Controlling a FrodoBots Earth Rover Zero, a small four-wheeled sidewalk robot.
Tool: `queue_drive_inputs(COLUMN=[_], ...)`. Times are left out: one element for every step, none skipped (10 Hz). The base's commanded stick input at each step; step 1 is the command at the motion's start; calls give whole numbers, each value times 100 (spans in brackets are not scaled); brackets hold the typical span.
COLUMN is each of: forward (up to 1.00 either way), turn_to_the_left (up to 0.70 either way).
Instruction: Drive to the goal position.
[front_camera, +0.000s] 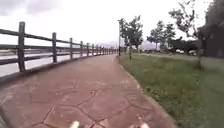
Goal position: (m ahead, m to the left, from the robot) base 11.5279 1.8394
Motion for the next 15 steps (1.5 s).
queue_drive_inputs(forward=[100,100,100,100,100,100,100,100,100,100,100,100,100,100,100], turn_to_the_left=[0,0,0,0,0,0,0,0,0,0,0,0,0,0,0])
